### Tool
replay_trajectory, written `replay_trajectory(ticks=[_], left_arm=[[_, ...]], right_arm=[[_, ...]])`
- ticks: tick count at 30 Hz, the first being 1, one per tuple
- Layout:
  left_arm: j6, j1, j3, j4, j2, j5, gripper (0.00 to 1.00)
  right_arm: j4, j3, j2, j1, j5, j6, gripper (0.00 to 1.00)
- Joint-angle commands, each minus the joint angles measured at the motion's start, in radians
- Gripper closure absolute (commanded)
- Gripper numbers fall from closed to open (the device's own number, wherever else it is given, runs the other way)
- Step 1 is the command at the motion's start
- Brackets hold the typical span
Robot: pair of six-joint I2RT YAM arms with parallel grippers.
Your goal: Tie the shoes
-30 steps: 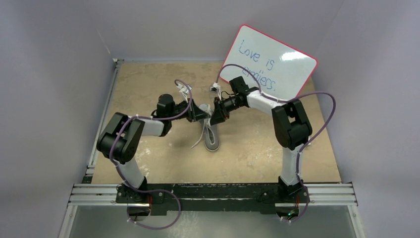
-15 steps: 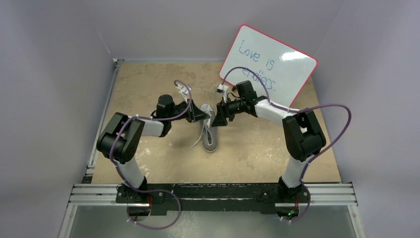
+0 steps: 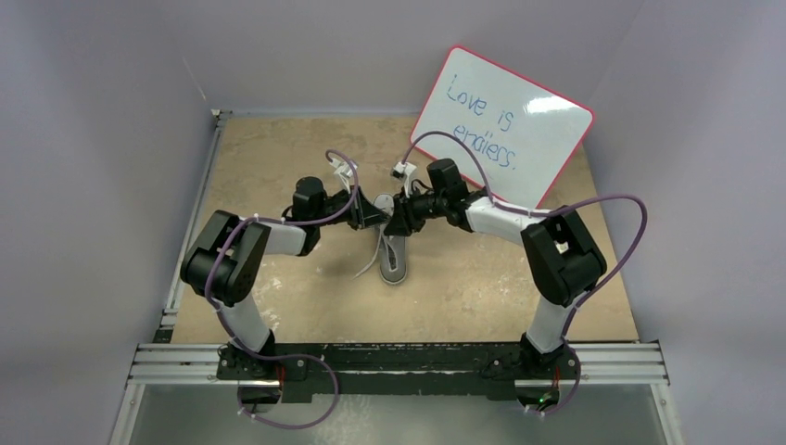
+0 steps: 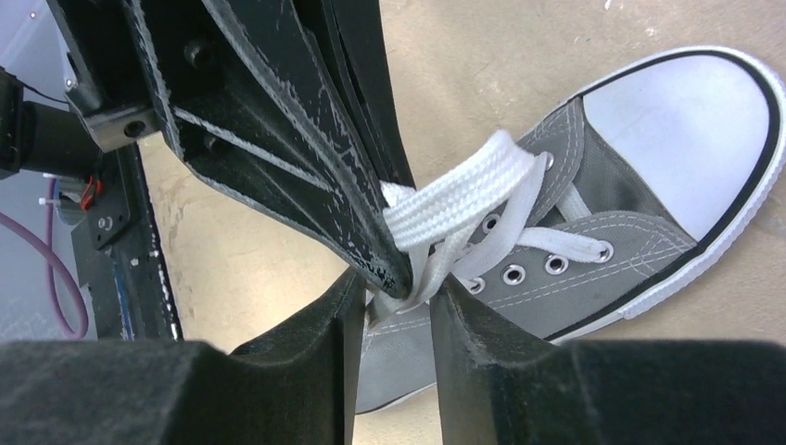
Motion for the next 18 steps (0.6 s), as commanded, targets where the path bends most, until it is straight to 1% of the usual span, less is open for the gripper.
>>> replay_trajectory(ticks=[1, 2, 4, 7, 8, 9, 10, 11, 12, 15, 17, 18], left_arm=[[0.015, 0.011, 0.007, 0.041, -0.029, 0.010, 1.00], [0.015, 0.012, 0.008, 0.042, -0.029, 0.011, 1.00], [0.015, 0.013, 0.009, 0.041, -0.030, 0.014, 1.00], [0.019, 0.015, 0.012, 0.028, -0.029, 0.021, 1.00], [0.029, 0.016, 0.018, 0.009, -0.029, 0.023, 1.00], [0.070, 0.016, 0.033, -0.060, -0.030, 0.016, 1.00], [0.087, 0.016, 0.038, -0.089, -0.030, 0.011, 1.00], [0.097, 0.016, 0.044, -0.105, -0.027, 0.008, 1.00], [0.099, 0.016, 0.048, -0.113, -0.021, 0.004, 1.00], [0.102, 0.013, 0.067, -0.138, 0.000, 0.006, 1.00], [0.100, 0.009, 0.077, -0.140, 0.012, 0.010, 1.00], [0.099, 0.007, 0.079, -0.140, 0.013, 0.013, 1.00]], right_arm=[[-0.013, -0.020, -0.045, -0.002, -0.007, -0.035, 0.66], [-0.018, -0.017, -0.044, -0.003, -0.017, -0.053, 0.70], [-0.022, -0.010, -0.036, -0.003, -0.043, -0.063, 0.84], [-0.041, 0.009, -0.007, -0.031, -0.138, -0.138, 1.00], [-0.048, 0.016, 0.001, -0.049, -0.188, -0.157, 1.00], [-0.084, 0.043, 0.024, -0.090, -0.312, -0.220, 1.00], [-0.115, 0.068, 0.042, -0.105, -0.401, -0.252, 1.00], [-0.182, 0.107, 0.064, -0.117, -0.447, -0.315, 1.00], [-0.299, 0.178, 0.091, -0.125, -0.532, -0.407, 1.00], [-0.718, 0.350, 0.180, -0.129, -0.652, -0.771, 1.00], [-0.956, 0.420, 0.237, -0.134, -0.727, -0.998, 1.00], [-0.998, 0.438, 0.255, -0.137, -0.754, -1.038, 1.00]])
